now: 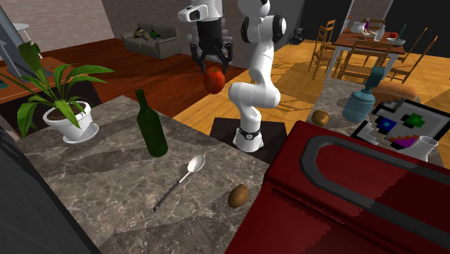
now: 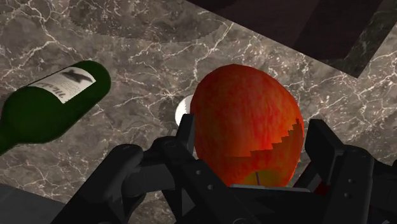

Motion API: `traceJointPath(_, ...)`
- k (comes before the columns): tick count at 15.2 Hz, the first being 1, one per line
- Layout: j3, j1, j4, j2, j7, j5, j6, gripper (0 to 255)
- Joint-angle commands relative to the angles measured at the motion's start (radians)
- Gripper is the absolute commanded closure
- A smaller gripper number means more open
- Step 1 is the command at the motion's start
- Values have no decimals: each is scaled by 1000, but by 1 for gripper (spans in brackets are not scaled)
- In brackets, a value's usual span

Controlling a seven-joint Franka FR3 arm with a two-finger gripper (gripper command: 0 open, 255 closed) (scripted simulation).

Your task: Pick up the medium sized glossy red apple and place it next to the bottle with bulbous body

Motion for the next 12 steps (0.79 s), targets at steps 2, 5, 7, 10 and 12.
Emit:
traceJointPath(2, 26, 1, 21, -2, 20, 21, -26, 255)
traceJointPath(5, 100, -2, -12, -46, 87, 79, -44, 255)
traceJointPath(7, 149, -4, -29, -72, 131, 121, -54, 255)
traceJointPath(10, 223, -4, -47, -103, 198, 188, -68, 255)
traceJointPath(12, 272, -3, -54, -120, 242, 235, -76, 255)
